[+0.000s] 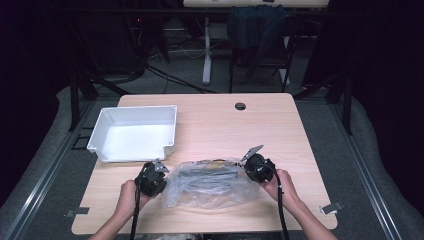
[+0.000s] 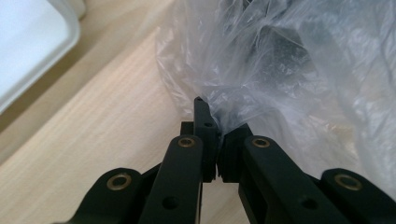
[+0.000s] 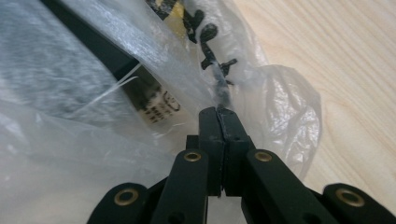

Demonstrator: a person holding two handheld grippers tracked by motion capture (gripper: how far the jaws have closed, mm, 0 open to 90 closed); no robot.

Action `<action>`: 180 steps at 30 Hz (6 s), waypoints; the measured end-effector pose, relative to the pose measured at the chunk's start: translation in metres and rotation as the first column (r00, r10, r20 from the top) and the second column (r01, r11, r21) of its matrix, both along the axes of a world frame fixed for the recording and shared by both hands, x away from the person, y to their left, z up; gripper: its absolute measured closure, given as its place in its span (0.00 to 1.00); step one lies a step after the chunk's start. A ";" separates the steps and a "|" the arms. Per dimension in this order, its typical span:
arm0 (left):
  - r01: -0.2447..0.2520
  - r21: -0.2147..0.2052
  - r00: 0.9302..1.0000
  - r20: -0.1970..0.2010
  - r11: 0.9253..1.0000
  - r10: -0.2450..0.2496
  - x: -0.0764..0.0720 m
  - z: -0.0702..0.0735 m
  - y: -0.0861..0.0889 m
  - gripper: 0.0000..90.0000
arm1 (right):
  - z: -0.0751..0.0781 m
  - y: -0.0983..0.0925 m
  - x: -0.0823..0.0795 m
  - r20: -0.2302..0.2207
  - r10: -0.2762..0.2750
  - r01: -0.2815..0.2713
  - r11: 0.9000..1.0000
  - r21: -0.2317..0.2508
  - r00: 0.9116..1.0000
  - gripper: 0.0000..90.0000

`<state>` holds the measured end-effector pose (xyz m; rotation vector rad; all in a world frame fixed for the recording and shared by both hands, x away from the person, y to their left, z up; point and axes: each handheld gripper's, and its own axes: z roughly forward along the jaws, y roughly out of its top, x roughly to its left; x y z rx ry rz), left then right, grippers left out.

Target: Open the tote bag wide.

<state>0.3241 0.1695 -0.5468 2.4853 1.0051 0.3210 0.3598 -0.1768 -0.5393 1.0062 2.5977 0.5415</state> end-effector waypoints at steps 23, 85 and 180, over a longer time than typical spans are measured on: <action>0.093 -0.021 0.994 -0.050 0.995 -0.094 -0.010 0.008 -0.006 0.62 | 0.005 -0.005 0.008 0.007 0.004 -0.004 1.000 0.014 1.000 0.99; 0.102 0.024 0.995 0.007 0.995 -0.102 0.015 0.049 -0.041 0.79 | 0.014 0.001 0.001 0.037 0.029 -0.029 0.999 0.012 0.999 0.99; 0.050 -0.126 0.996 0.076 0.991 -0.040 0.025 0.052 -0.001 0.39 | -0.001 -0.013 -0.021 -0.159 0.187 -0.198 0.979 -0.055 0.969 1.00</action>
